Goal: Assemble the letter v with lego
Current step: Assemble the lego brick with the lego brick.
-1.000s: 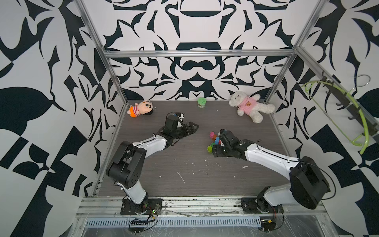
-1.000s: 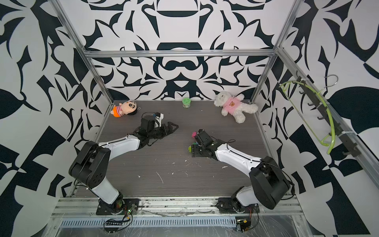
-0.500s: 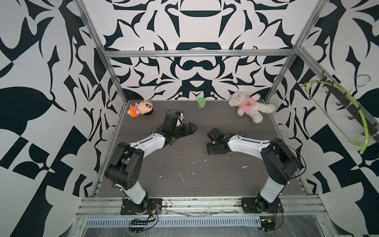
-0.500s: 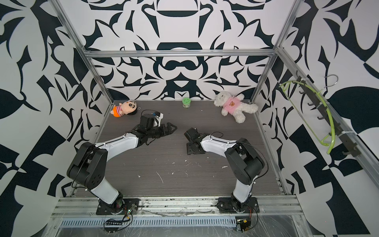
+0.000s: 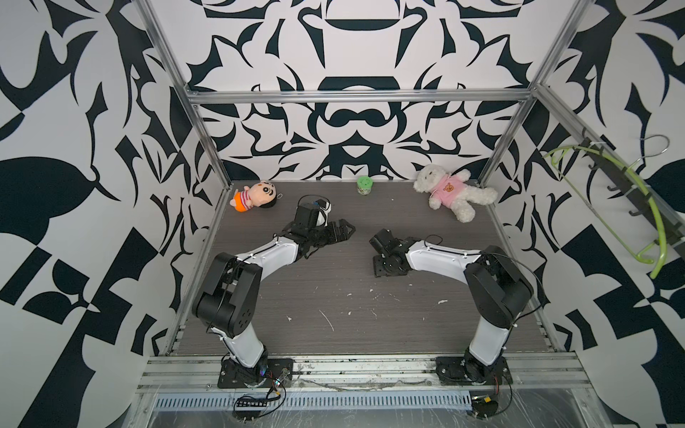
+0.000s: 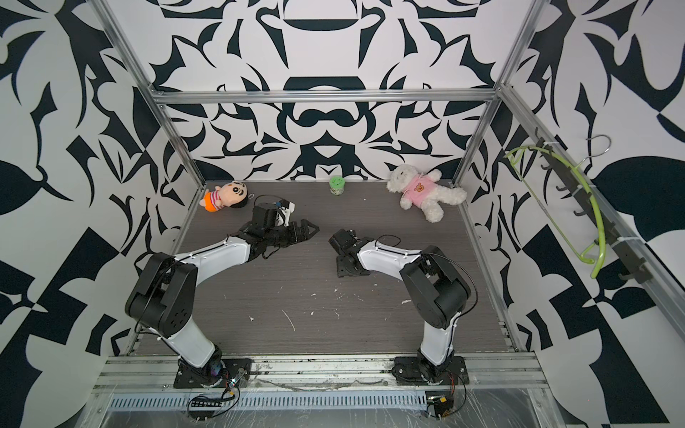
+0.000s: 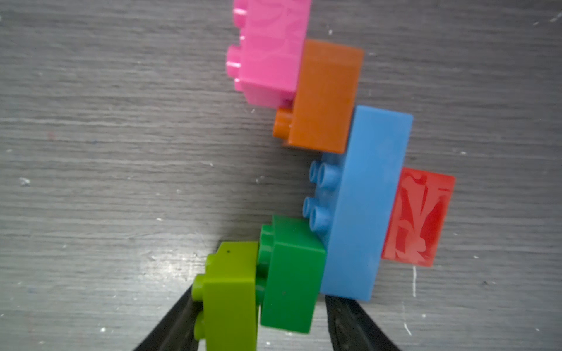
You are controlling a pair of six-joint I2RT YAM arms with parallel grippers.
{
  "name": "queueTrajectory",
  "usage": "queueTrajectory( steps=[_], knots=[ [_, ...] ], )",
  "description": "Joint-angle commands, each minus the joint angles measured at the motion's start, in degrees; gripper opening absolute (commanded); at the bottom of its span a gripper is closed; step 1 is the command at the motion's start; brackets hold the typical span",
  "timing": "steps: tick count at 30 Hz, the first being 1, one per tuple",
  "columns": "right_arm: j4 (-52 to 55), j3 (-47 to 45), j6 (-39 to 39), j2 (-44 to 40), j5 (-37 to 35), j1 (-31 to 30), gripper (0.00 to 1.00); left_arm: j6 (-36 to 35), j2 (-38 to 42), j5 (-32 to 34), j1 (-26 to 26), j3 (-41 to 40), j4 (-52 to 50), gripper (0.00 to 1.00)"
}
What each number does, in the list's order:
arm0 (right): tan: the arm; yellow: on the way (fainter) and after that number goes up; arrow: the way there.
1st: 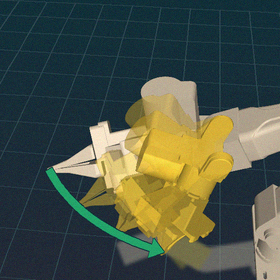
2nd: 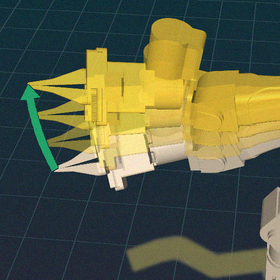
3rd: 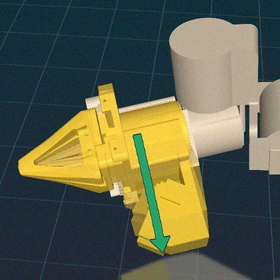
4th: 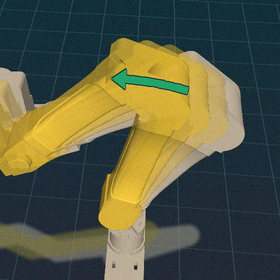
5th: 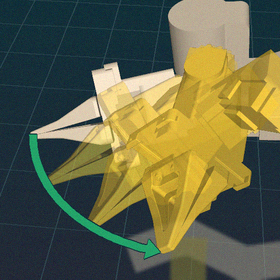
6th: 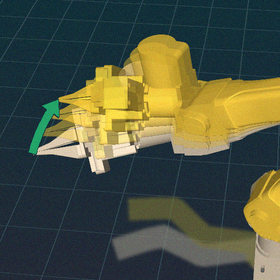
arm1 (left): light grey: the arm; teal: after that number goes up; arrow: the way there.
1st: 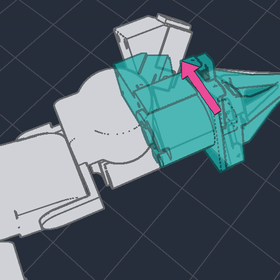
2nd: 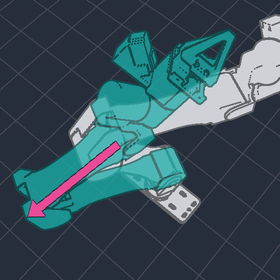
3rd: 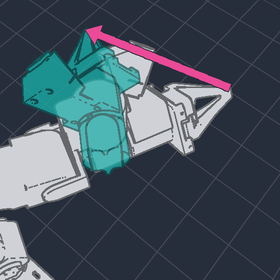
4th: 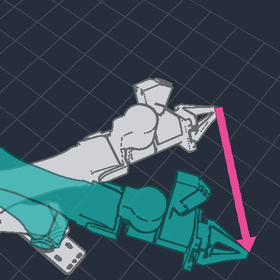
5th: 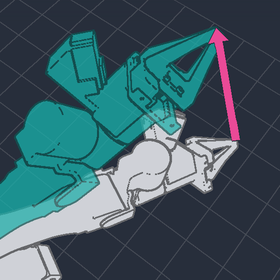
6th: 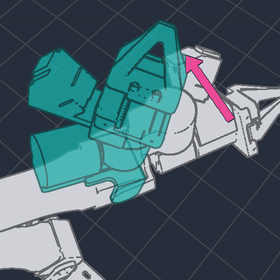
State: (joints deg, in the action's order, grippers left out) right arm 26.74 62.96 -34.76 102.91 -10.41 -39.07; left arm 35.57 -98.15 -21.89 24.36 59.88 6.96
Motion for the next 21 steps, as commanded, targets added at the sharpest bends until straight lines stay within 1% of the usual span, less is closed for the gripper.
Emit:
queueTrajectory(
  steps=[1, 5, 9, 10, 13, 15, 17, 18, 21],
  knots=[
    [1.9, -2.2, 0.5, -4.9, -2.0, 0.6, 0.65, -3.0, -1.8, 0.1, -0.6, 6.1, -2.3, 0.99],
    [2.2, -4.9, 3.3, -8.3, 0.5, 2.0, 0.66, -4.2, -2.8, 0.3, -0.6, 10.8, -3.4, 0.99],
    [1.2, -7.7, 7.8, -10.7, 6.6, 5.8, 0.67, -4.7, -4.4, -0.3, -0.6, 14.2, -4.1, 0.99],
    [1.4, -8.3, 8.5, -11.5, 10.3, 7.5, 0.67, -5.3, -4.9, -0.3, -0.6, 15.6, -4.9, 0.99],
    [2.6, -9.8, 10.4, -14.4, 12.7, 10.2, 0.68, -7.2, -6.5, 0.5, -0.6, 19.7, -7.2, 1.00],
    [3.8, -9.2, 12.4, -15.6, 13.8, 10.5, 0.68, -7.7, -7.9, 0.7, -0.6, 22.2, -8.2, 0.99],
    [3.7, -8.3, 14.6, -16.0, 16.3, 10.5, 0.68, -8.4, -9.5, 1.1, -0.5, 24.6, -8.5, 0.99],
    [3.5, -7.9, 16.4, -15.8, 17.7, 10.0, 0.69, -8.4, -10.3, 1.3, -0.6, 25.6, -8.9, 0.99],
    [6.6, -4.7, 22.6, -12.9, 18.0, 9.3, 0.70, -9.1, -11.9, 0.5, -0.6, 28.4, -11.2, 0.99]
  ],
)
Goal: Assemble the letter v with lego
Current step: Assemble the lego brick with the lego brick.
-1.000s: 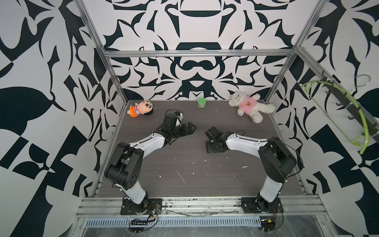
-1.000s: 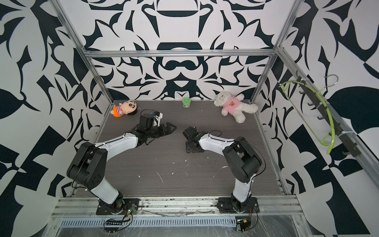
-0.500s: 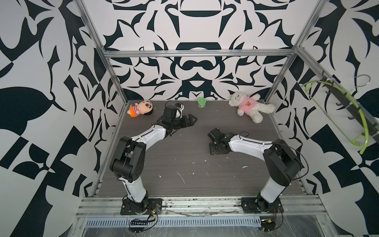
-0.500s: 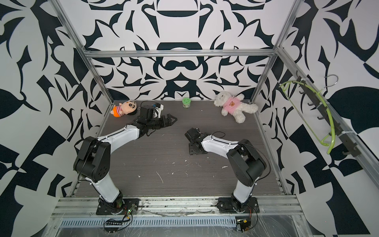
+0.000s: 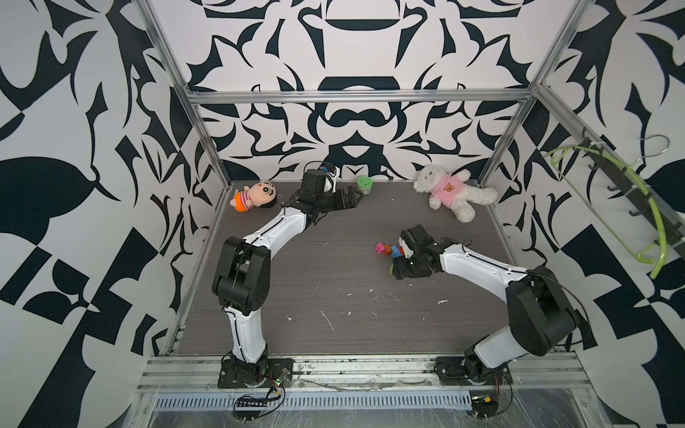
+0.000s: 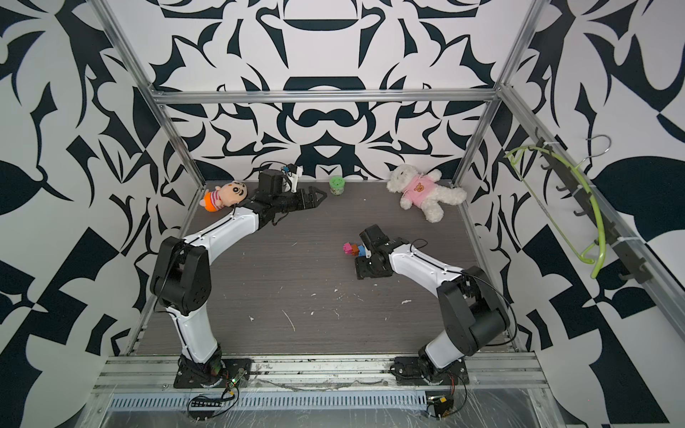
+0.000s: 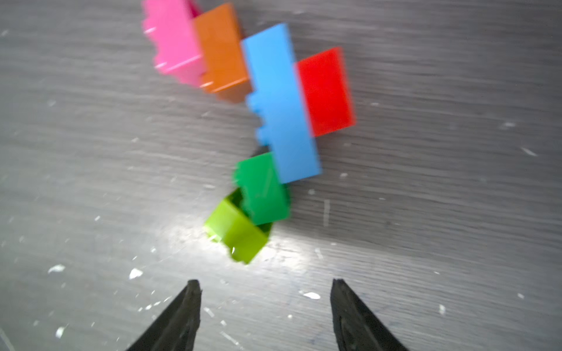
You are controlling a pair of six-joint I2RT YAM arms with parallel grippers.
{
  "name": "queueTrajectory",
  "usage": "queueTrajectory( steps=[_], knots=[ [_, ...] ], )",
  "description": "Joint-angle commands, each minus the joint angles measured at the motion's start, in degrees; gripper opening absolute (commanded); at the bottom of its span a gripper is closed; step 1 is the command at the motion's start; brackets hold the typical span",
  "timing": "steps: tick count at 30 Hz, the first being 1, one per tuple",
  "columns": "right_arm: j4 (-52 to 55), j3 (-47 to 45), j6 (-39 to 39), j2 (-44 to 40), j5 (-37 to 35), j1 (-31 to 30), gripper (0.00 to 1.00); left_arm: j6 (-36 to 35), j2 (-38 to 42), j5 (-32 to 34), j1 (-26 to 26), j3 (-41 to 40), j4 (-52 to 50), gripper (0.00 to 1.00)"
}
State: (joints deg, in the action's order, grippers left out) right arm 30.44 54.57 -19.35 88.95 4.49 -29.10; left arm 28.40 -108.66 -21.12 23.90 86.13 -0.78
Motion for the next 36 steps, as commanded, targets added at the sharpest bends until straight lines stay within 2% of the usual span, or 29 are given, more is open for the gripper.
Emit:
queueTrajectory(
  steps=[1, 8, 14, 23, 36],
  knots=[
    [3.9, 4.8, 9.3, 2.2, 3.4, -0.7, 0.71, -1.9, -1.1, -0.4, -0.1, 1.9, -3.0, 0.99],
    [10.2, 12.4, 18.7, 8.8, -0.1, -0.1, 0.74, -2.2, 1.3, 0.2, -0.2, -2.5, -1.4, 0.99],
    [11.5, 14.9, 21.1, 10.9, -1.3, 0.8, 0.73, -2.6, 1.3, 0.0, -0.2, -3.6, -1.7, 0.99],
    [12.3, 17.0, 22.4, 14.1, -3.1, 1.2, 0.75, -2.9, 0.9, -0.2, -0.2, -3.8, -1.8, 0.99],
    [8.3, 17.6, 20.2, 16.2, -3.3, 1.2, 0.63, -2.4, -0.2, -1.5, -0.2, -2.7, -1.8, 0.99]
  ],
)
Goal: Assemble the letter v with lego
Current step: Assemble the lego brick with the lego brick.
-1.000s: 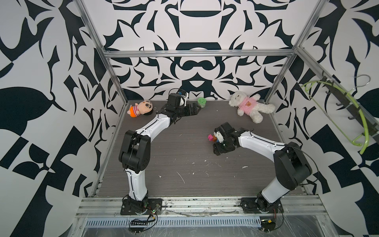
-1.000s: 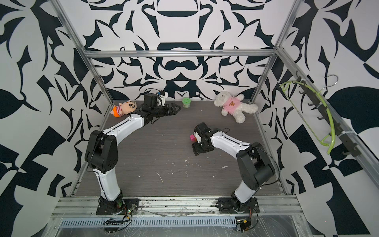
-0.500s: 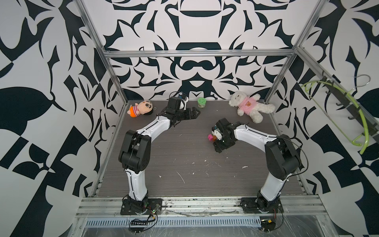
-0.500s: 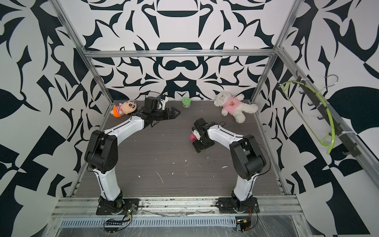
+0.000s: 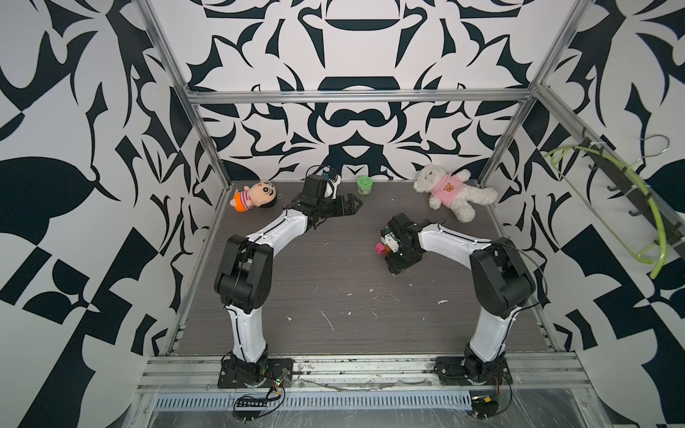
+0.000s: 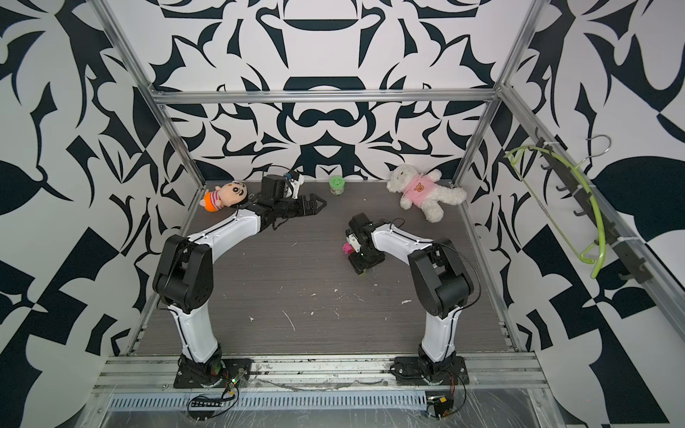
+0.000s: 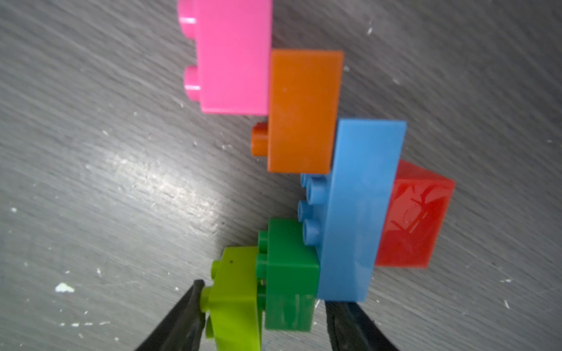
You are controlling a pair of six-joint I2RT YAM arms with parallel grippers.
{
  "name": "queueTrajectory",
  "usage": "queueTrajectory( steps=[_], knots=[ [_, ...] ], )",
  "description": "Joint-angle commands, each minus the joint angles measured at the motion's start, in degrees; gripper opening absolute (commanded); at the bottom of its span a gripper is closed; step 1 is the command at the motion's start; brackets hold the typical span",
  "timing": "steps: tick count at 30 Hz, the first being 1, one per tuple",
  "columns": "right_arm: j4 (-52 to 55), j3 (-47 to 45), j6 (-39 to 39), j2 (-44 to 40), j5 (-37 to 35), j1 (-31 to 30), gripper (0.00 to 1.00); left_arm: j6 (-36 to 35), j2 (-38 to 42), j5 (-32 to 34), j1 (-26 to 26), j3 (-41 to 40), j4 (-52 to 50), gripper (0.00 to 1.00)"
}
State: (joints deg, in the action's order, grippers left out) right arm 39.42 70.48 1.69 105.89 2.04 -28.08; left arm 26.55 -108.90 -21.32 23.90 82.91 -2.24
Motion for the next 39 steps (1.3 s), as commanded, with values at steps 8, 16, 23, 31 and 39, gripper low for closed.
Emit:
queueTrajectory(
  steps=[8, 16, 23, 31, 39],
  knots=[
    [-1.4, 0.8, -1.4, -1.6, -1.0, 0.2, 0.62, -0.2, -0.5, -1.9, -0.2, 0.7, -0.2, 0.99],
    [-1.5, 0.2, -1.3, -1.0, -0.2, 0.1, 0.60, 0.1, -0.9, -2.1, -0.2, 0.9, -0.2, 0.99],
    [-1.5, -1.0, -1.9, -1.7, 0.7, 0.1, 0.59, 0.2, -0.9, -1.7, -0.3, 0.5, -0.2, 0.99],
    [-2.5, -2.2, -3.1, -1.8, 1.3, 0.2, 0.56, 0.2, -0.5, -1.7, -0.8, 0.0, -0.4, 0.99],
    [-3.9, -1.9, -3.5, -1.7, 0.2, 0.2, 0.60, 0.2, -0.2, -2.2, -1.4, -0.2, -0.4, 0.99]
  ],
)
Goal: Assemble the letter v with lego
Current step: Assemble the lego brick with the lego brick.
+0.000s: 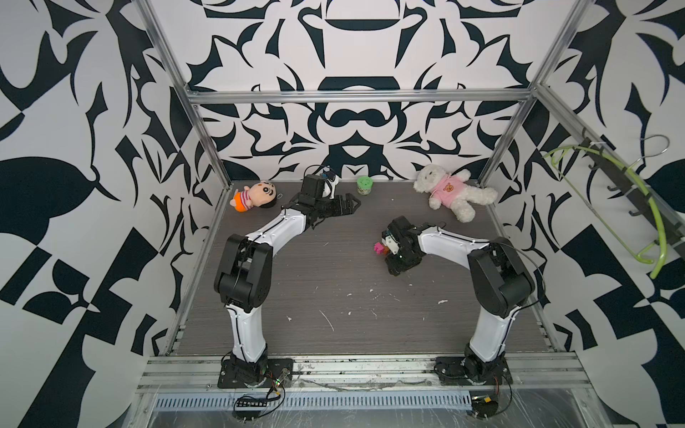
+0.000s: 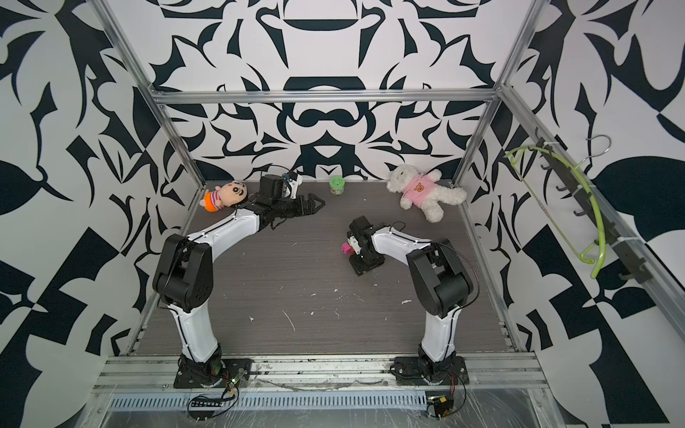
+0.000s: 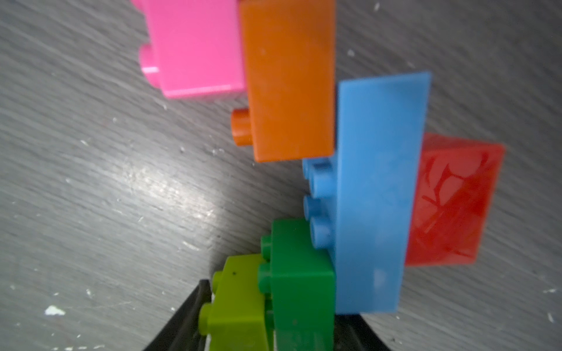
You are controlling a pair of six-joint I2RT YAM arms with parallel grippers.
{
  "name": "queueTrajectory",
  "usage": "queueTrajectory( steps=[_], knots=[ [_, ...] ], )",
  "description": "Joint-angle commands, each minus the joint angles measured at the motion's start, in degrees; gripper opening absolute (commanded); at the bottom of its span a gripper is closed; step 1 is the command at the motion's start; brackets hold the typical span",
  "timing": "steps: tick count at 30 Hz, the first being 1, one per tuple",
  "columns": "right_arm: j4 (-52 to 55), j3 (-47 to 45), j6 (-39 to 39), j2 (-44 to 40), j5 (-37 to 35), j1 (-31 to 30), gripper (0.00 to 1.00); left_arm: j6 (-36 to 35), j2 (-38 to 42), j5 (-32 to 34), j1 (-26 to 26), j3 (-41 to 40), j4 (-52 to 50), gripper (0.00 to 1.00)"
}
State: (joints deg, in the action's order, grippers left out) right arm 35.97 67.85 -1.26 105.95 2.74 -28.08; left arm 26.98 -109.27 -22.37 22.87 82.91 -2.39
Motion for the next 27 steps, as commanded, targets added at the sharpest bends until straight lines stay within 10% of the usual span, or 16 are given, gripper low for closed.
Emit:
queueTrajectory(
  steps=[1, 27],
  knots=[
    [-0.3, 1.1, -0.7, -1.6, -0.8, 0.2, 0.60, -0.3, 0.2, -1.2, -0.4, -0.1, -0.2, 0.99],
    [-1.5, 2.1, -0.9, 0.8, -1.1, 0.1, 0.44, -0.2, -0.2, -1.9, -0.9, -0.6, -0.1, 0.99]
  ],
)
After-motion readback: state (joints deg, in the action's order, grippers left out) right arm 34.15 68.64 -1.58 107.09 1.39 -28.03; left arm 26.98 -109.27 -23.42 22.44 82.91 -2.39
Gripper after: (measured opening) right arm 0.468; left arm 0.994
